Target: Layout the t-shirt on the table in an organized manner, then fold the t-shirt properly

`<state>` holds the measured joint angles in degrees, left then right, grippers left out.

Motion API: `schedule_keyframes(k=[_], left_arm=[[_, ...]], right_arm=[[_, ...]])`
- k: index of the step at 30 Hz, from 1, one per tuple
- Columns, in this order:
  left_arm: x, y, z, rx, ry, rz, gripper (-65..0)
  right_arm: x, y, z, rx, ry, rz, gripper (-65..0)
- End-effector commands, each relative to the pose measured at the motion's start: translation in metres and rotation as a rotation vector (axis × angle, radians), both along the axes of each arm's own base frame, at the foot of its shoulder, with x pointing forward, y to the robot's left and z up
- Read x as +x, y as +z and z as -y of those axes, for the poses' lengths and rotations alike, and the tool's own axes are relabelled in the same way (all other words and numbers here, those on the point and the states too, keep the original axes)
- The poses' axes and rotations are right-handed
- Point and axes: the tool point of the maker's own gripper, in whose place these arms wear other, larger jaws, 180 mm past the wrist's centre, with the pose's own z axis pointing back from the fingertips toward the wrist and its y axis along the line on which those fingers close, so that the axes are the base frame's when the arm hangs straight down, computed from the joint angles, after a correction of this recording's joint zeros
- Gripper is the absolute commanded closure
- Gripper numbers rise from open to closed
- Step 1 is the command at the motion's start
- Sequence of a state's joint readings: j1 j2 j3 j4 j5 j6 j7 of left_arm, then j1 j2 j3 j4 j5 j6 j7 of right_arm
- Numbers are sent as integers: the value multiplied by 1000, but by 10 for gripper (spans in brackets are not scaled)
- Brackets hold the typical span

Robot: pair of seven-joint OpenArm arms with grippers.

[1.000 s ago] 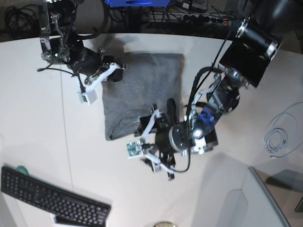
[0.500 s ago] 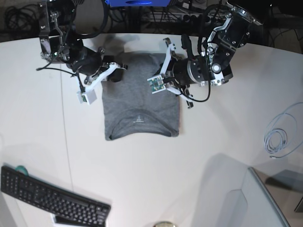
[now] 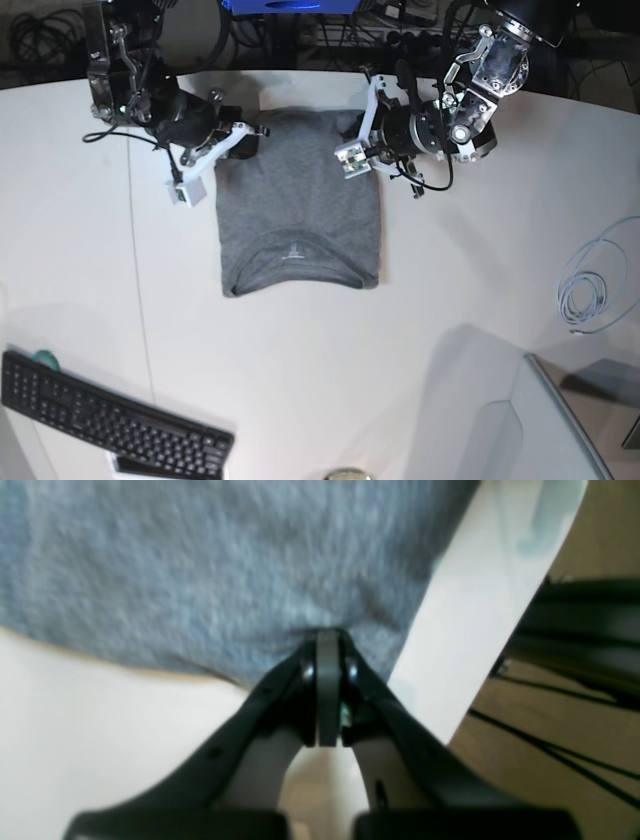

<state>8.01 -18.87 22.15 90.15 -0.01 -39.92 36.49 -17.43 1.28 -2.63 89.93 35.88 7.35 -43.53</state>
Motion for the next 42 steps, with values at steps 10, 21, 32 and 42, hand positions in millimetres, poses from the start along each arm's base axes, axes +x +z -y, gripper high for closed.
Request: schedule_keyframes(k=[10, 21, 32, 42], left_arm=[[23, 66, -45, -46, 183, 195, 0], [-99, 41, -122, -7, 376, 7, 0], [-203, -12, -100, -54, 485, -288, 0], [-269, -118, -100, -216, 941, -528, 0]], right_arm=[[5, 69, 36, -79, 32, 248, 0], [-109, 29, 126, -314, 48, 65, 0], [-211, -36, 177, -386, 151, -250, 0], [-269, -132, 209, -349, 530, -523, 0]])
